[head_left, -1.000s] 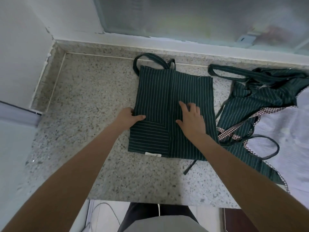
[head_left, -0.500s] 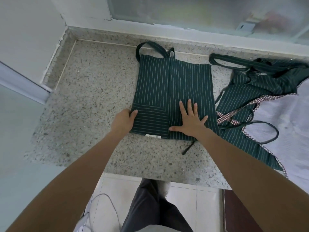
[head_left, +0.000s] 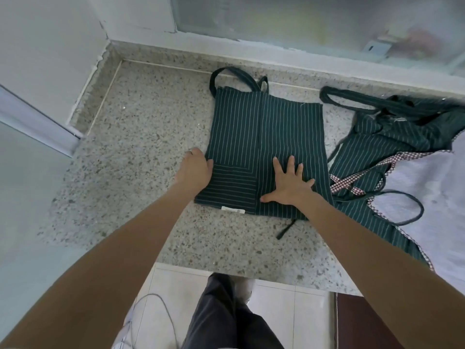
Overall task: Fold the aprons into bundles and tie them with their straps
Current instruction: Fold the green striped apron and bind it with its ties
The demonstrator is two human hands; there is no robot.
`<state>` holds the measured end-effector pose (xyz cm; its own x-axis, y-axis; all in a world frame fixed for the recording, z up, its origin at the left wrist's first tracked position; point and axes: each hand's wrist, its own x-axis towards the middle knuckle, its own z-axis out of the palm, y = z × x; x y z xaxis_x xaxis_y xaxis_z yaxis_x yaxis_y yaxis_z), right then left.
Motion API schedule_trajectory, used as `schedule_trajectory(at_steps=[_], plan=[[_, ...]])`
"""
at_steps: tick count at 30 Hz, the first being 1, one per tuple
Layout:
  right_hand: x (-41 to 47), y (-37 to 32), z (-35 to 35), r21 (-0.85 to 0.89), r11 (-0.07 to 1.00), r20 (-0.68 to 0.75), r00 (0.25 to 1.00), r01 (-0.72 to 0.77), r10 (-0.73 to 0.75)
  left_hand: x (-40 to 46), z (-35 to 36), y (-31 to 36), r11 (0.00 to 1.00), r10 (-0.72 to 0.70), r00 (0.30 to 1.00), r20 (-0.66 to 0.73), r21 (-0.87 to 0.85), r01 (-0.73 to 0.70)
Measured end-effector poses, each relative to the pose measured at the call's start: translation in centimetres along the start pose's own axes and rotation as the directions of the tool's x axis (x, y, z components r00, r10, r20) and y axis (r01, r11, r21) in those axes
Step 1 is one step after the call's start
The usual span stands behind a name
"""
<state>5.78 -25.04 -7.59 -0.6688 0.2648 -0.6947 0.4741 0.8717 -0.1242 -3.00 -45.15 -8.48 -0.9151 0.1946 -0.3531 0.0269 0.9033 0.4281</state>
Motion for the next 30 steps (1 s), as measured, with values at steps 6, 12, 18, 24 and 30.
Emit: schedule_trajectory(at_steps=[6,12,18,24,30], plan=[[2.8,-2.5,-4.7,0.012,0.991,-0.205,0.970,0.137,-0.132,6.6,-1.9,2.7,0.943,-0.057,0.987,0.149,-0.318,0.102],[7.6,-3.5,-7.9,0.065,0.982,-0.169,0.972,0.176,-0.163,12.5,-3.4,5.1,0.976,0.026,0.993,0.116,-0.217,0.000],[12.8,-4.8,-12.3,0.360,0.908,-0.450,0.893,0.214,-0.032,16.2,-3.6,7.4,0.898,0.316,0.948,-0.027,0.331,-0.290],[17.1,-6.8,-15.4,0.690,0.719,-0.308,0.933,0.085,0.186,19.9,-4.2,7.7,0.735,0.460,0.844,0.275,0.415,-0.536],[16.0,-7.2,-17.3,0.818,0.542,-0.301,0.946,0.194,0.116,19.3,-4.4,7.3,0.689,0.490,0.817,0.303,0.438,-0.577]])
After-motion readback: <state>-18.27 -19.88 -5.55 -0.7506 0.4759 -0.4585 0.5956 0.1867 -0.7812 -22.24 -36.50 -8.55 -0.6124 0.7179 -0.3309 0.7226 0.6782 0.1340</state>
